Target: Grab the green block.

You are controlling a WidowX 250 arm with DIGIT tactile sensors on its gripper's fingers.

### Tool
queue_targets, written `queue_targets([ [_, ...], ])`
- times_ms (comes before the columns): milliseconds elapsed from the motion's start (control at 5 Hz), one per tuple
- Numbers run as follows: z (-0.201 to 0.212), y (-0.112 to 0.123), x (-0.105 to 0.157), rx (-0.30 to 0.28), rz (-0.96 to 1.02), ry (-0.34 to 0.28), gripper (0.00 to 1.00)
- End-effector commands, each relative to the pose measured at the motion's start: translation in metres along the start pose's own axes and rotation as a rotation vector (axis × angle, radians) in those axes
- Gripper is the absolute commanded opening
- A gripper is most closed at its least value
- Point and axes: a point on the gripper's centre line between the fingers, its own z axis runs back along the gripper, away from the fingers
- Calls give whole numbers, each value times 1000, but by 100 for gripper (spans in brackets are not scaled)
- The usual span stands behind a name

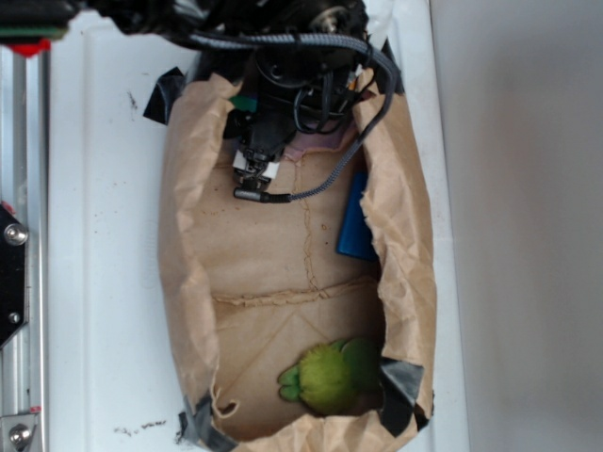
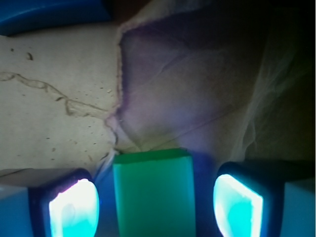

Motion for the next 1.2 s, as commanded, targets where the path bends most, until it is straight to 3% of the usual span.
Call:
queue_targets([
  [0, 2, -5, 9, -53, -11, -41, 100],
  [200, -6, -10, 10, -74, -19, -36, 100],
  [400, -5, -11, 9, -81, -16, -45, 0],
  [1000, 9, -6, 10, -78, 13, -68, 0],
])
